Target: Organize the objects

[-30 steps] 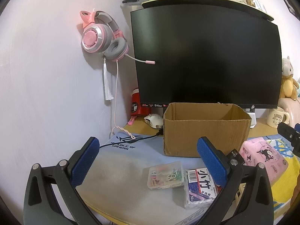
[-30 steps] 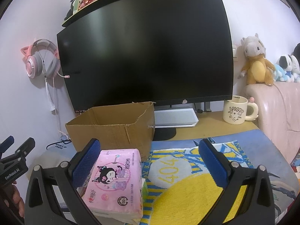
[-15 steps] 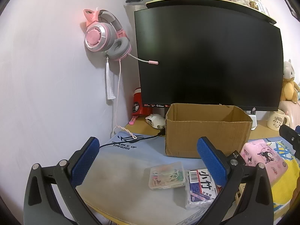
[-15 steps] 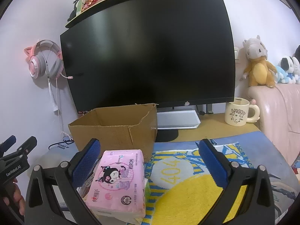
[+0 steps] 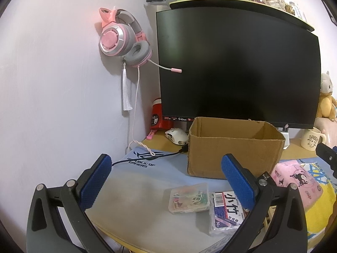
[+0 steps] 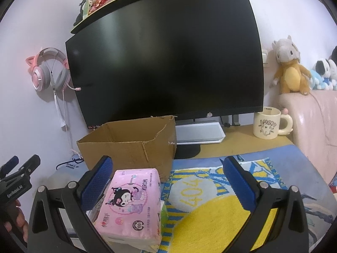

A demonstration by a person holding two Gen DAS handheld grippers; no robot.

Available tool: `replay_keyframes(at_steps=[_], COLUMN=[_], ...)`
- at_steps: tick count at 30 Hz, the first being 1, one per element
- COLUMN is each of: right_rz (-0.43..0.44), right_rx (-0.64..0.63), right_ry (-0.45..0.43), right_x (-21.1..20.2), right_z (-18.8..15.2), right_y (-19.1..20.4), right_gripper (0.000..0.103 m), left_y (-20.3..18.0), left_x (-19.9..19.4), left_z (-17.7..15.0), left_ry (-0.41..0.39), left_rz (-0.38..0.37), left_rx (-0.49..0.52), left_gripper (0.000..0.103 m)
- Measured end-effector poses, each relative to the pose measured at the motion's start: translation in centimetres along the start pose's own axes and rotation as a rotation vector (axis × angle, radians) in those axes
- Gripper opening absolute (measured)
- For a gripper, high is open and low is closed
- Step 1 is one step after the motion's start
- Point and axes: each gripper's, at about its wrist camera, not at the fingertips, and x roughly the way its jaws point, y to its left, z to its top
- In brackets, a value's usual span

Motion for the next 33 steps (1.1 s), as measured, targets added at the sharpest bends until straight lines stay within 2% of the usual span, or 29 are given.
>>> replay_keyframes(at_steps=[5,9,14,18,33], right_rz=[-0.006,-0.007,-0.015,0.019,0.004], right_rx=[-0.020,-0.036,-0.051,-0.030,-0.058], right_ry=[-0.003,-0.003,-0.001,0.013,0.009], right_x=[0.0,0.0,0.0,0.0,0.0], right_z=[0.0,-0.1,-0.1,-0.1,-0.1], right_y=[0.4,0.7,1.0,0.8,1.3], right_gripper=[0.103,0.103,0.103,0.103,0.103], left_y=[-0.1,0.1,0.2,0.4,0.1], left_x=[0.1,-0.2,-0.2,0.0,-0.1], left_z=[0.0,0.3,0.3,0.2,0.1], left_ry=[0.003,-0.001,-0.001,0.008,0.005], left_rz=[0.003,-0.027,-0.015,-0.024,-0.011], left_rx=[0.010,-0.009,-0.012,-0.020,0.008], left_gripper=[0.103,0.103,0.103,0.103,0.103])
